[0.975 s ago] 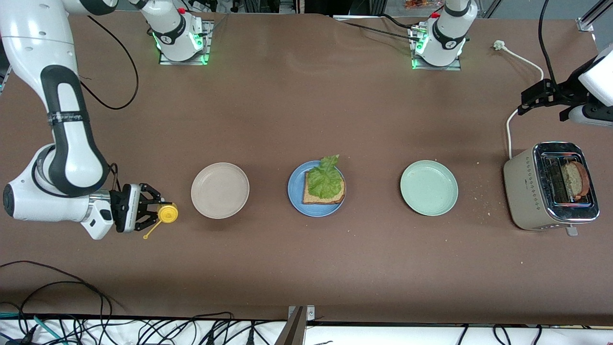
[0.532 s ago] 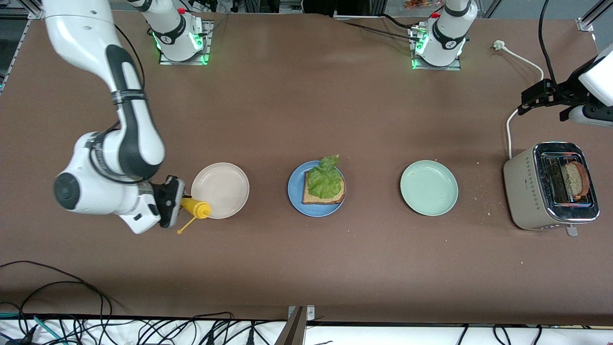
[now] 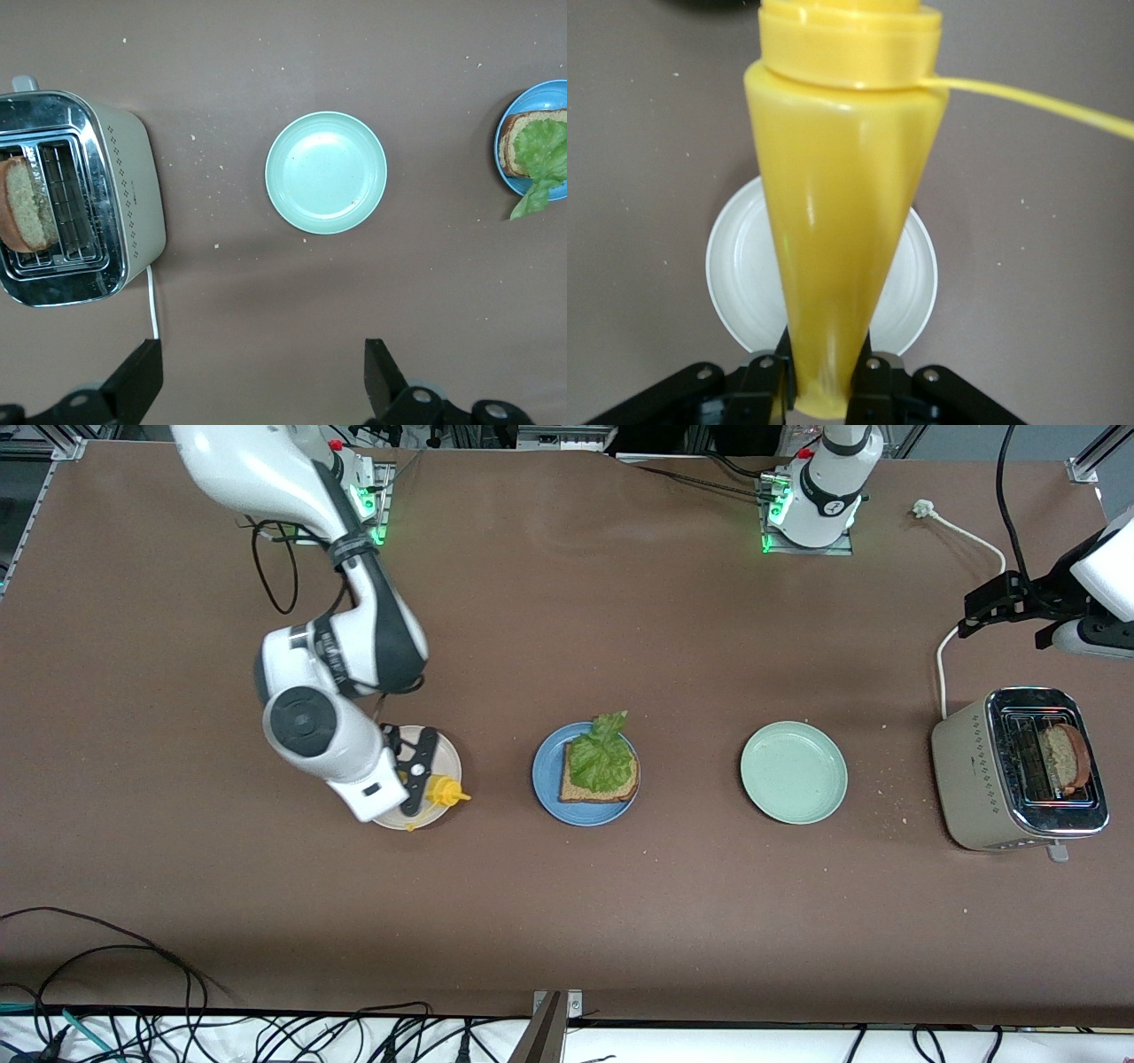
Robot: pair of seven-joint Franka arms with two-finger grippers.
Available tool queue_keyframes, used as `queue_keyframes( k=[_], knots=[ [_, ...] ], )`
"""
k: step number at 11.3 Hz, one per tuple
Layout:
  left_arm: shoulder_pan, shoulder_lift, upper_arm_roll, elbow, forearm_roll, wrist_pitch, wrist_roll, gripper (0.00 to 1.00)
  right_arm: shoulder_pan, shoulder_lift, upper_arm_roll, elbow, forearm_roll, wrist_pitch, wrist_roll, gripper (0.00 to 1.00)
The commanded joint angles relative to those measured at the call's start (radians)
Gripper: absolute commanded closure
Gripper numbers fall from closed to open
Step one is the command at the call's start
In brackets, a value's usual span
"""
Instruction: Make sandwich in blue plate with both arms
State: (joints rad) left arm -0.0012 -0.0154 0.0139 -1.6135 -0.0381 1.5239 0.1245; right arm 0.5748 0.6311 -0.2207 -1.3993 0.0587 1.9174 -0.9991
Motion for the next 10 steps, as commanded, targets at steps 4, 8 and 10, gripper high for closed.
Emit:
queue_keyframes(
  k=[4,8,10],
  knots=[
    [0.003,0.000,0.004,0.015,-0.009,-0.019,0.027,0.00,0.223,-0.014,-0.014,-0.030,-0.261,-0.040,0.321,1.00],
    [0.003,0.000,0.004,0.015,-0.009,-0.024,0.027,0.00,0.347,0.059,-0.009,-0.018,-0.403,-0.086,0.520,1.00],
    [0.006,0.002,0.006,0.015,-0.002,-0.037,0.024,0.00,0.401,0.111,-0.008,-0.006,-0.488,-0.123,0.620,1.00]
  ],
)
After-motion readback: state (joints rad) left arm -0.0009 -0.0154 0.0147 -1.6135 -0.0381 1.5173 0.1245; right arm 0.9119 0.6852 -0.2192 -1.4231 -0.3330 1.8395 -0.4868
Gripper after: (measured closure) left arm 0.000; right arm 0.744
